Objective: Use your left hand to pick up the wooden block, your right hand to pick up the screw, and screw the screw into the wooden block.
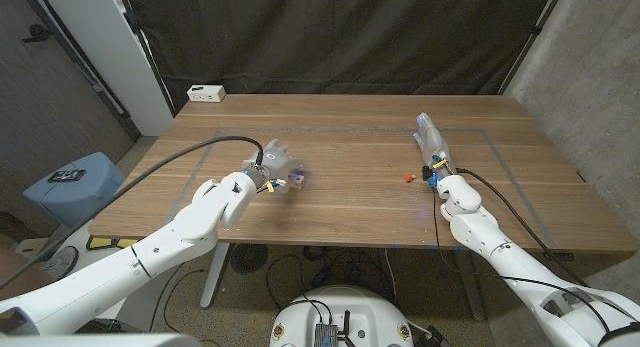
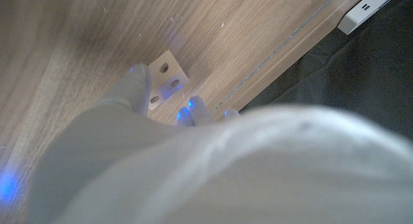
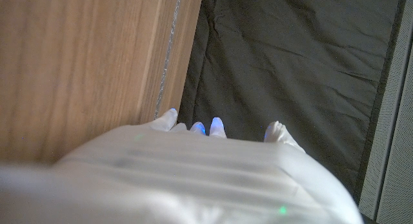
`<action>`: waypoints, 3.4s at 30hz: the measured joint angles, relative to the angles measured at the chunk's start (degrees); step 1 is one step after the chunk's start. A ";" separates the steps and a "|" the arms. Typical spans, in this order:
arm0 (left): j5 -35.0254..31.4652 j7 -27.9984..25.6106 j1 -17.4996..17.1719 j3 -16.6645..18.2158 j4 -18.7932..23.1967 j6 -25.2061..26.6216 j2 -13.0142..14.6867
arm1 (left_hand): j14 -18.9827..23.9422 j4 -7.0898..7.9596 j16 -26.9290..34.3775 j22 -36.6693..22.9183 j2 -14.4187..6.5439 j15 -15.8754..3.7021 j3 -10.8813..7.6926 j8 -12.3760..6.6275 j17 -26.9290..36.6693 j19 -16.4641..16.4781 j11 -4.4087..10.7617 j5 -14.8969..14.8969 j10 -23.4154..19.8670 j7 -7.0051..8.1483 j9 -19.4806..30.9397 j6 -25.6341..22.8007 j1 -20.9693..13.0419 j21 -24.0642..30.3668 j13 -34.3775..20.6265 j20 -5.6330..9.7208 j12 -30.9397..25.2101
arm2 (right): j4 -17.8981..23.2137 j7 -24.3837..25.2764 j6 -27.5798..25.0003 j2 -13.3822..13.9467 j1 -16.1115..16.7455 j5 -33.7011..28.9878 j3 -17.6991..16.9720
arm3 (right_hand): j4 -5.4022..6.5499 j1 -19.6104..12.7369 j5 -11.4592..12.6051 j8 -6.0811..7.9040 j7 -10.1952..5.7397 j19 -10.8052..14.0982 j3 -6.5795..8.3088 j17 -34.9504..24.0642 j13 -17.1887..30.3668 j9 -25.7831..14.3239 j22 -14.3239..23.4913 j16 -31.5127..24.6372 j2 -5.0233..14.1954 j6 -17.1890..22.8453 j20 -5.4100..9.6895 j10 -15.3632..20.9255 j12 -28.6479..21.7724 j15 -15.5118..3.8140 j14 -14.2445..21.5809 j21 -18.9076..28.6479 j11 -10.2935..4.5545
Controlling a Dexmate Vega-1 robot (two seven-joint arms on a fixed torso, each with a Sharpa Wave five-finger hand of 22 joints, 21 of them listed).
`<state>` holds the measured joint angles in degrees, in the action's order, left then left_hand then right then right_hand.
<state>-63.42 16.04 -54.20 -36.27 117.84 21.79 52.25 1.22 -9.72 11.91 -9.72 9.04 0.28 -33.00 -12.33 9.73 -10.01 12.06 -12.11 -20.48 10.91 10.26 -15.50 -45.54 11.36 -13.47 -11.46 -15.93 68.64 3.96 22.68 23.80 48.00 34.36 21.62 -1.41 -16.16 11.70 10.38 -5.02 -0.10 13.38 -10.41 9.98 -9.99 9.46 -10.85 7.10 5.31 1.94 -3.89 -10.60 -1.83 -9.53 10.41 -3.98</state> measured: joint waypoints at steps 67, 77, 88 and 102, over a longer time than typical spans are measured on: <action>5.34 -10.73 2.18 -3.34 -6.93 -1.26 -2.25 | 15.31 0.61 -0.26 0.00 -0.53 -2.62 6.35 -2.01 0.29 7.72 0.37 -1.77 -21.64 1.43 0.28 -24.03 -8.82 -0.43 -3.95 0.55 -3.78 | 0.81 1.15 -0.14 -0.09 0.85 -0.27 0.13 | -0.77 0.24 0.00 0.00 0.00 0.00 0.36 0.00 0.00 -0.28 0.00 0.00 -0.24 0.00 0.00 0.00 0.00 0.00 0.00 0.00 0.00; 5.84 -10.99 2.66 -3.68 -7.44 -1.24 -2.54 | 17.09 1.01 -0.26 0.00 -0.84 -2.75 6.85 -2.73 0.29 8.81 0.43 -1.77 -24.77 1.40 0.56 -27.68 -9.12 -0.43 -4.58 1.02 -4.44 | 0.53 0.96 -0.37 -0.10 0.78 -0.20 0.13 | -0.76 0.24 0.00 0.00 0.00 0.00 0.36 0.00 0.00 -0.28 0.00 0.00 -0.24 0.00 0.00 0.00 0.00 0.00 0.00 0.00 0.00; 6.47 -11.93 3.27 -4.09 -8.02 -1.18 -3.07 | 18.82 1.05 -0.01 0.00 -1.06 -2.64 7.33 -3.17 0.28 9.85 0.64 -1.76 -26.60 1.48 0.55 -30.21 -9.34 -0.43 -5.07 1.67 -4.44 | -0.09 0.55 -0.46 -0.11 0.34 -0.08 0.20 | -0.76 0.24 0.00 0.00 0.00 0.00 0.36 0.00 0.00 -0.28 0.00 0.00 -0.24 0.00 0.00 0.00 0.00 0.00 0.00 0.00 0.00; 8.69 -13.65 3.82 -3.92 -8.07 -0.43 -4.34 | 20.07 0.99 0.00 0.00 -1.29 -2.82 7.73 -3.16 0.28 10.60 0.54 -1.37 -27.72 1.54 0.55 -31.67 -9.57 -0.43 -5.30 2.37 -4.67 | -0.90 -0.12 -0.60 -0.08 -0.32 0.06 0.23 | -0.85 0.47 0.00 0.00 0.00 0.00 0.45 0.00 0.00 -0.27 0.00 0.00 0.01 0.00 0.00 0.00 0.00 0.00 0.00 0.00 0.00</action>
<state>-54.73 2.40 -50.38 -40.20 109.77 21.36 47.91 21.29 -8.73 11.91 -9.72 7.75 -2.55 -25.27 -15.50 10.01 0.59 12.60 -13.47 -48.20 12.45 10.81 -47.17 -55.11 10.93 -18.77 -9.09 -20.60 67.74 3.83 22.08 23.72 47.68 34.42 21.86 -2.26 -15.69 11.70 10.38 -5.02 -0.10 13.84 -10.42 9.99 -10.26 9.45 -10.85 7.11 5.32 1.94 -3.89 -10.60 -1.83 -9.53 10.41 -3.98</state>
